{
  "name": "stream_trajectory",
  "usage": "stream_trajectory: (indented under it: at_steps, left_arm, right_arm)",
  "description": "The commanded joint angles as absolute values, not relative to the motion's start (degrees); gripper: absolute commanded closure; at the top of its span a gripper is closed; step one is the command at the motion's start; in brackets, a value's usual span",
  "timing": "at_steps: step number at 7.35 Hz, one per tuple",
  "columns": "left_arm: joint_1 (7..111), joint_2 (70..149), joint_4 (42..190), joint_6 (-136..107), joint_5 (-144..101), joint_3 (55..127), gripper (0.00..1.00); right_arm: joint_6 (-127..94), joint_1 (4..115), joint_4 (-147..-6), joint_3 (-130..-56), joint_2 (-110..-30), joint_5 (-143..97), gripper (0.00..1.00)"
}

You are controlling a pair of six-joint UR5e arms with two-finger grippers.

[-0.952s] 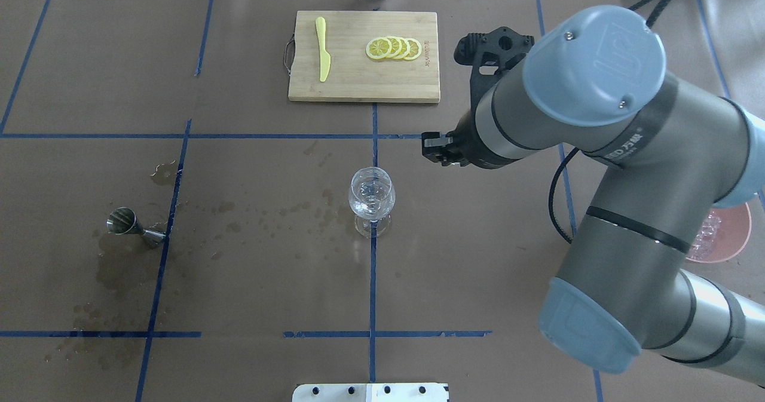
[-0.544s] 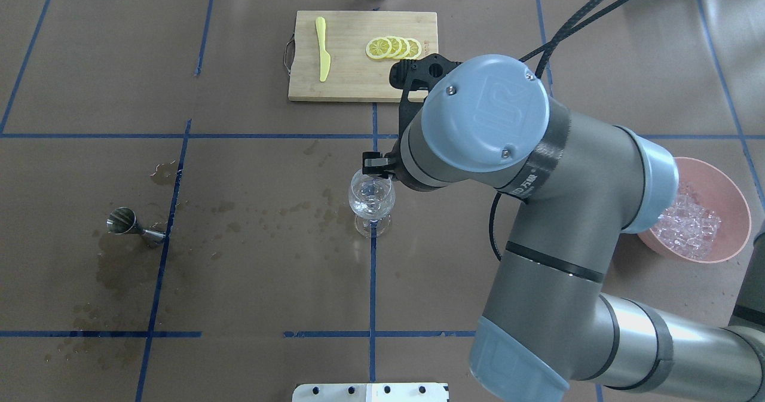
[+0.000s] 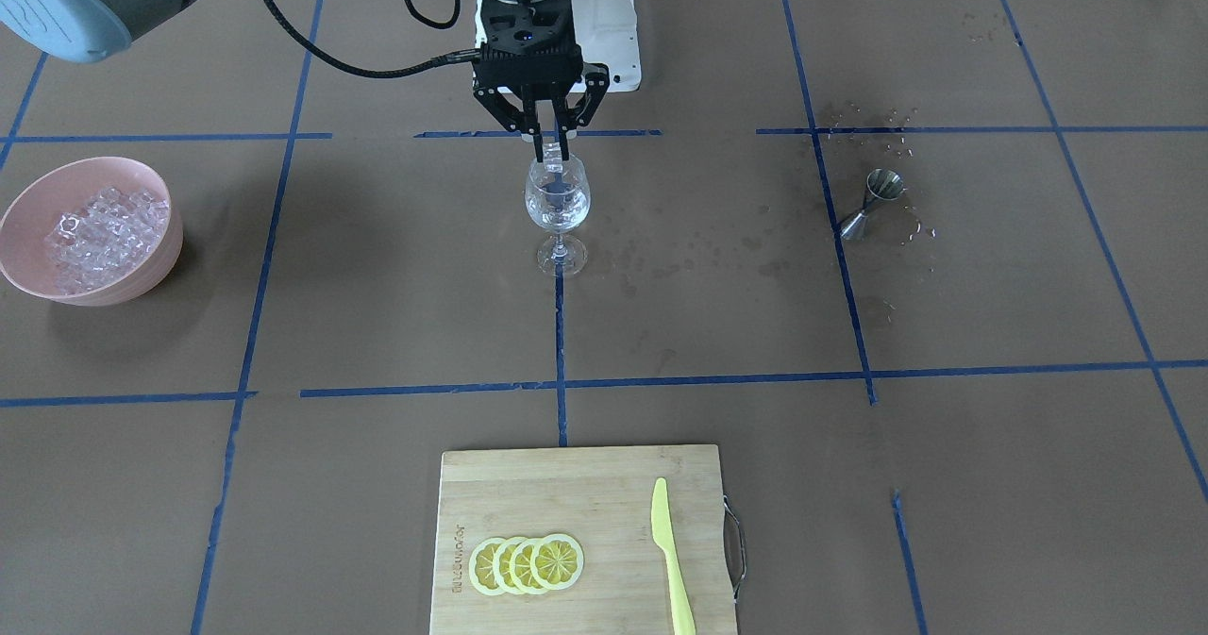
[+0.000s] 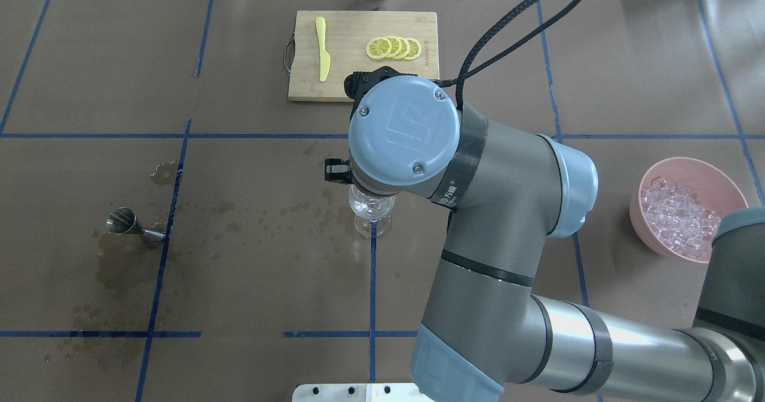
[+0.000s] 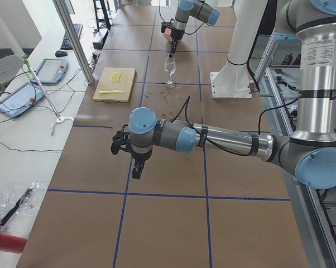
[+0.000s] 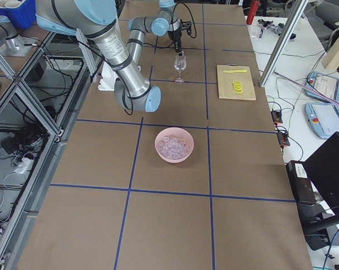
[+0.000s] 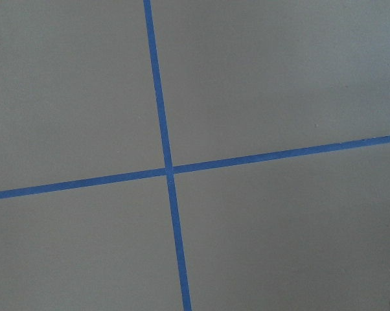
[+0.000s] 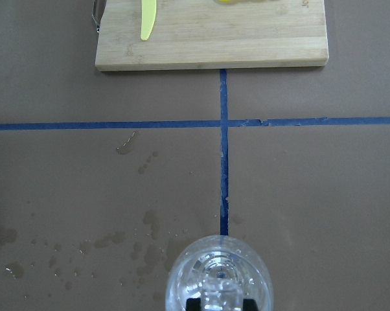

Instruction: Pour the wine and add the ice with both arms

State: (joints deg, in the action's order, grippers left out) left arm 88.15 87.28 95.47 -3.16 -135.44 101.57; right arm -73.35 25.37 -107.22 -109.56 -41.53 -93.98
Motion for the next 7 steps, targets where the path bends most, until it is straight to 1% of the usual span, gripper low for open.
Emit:
stream_trajectory:
  at_steps: [1,2,3,7]
  left_arm:
    - [88.2,87.3,95.5,-3.2,-135.4,101.4,0.0]
    - [88.2,87.3,95.5,-3.2,-135.4,101.3,0.0]
    - [88.2,87.3,95.5,-3.2,-135.4,101.4,0.0]
    - [88.2,87.4,95.5,-3.1,-135.4,101.5,0.0]
  right_arm:
    - [-73.4,25.1,-108.2,-109.2,-41.4,-93.8,0.66]
    - [-73.4,25.1,-108.2,-109.2,-41.4,-93.7,0.04]
    - [-73.4,25.0,-108.2,-109.3,-41.4,-93.9,0.0]
    - [-73.0,25.1,-108.3,-109.8,-41.5,-94.6,0.0]
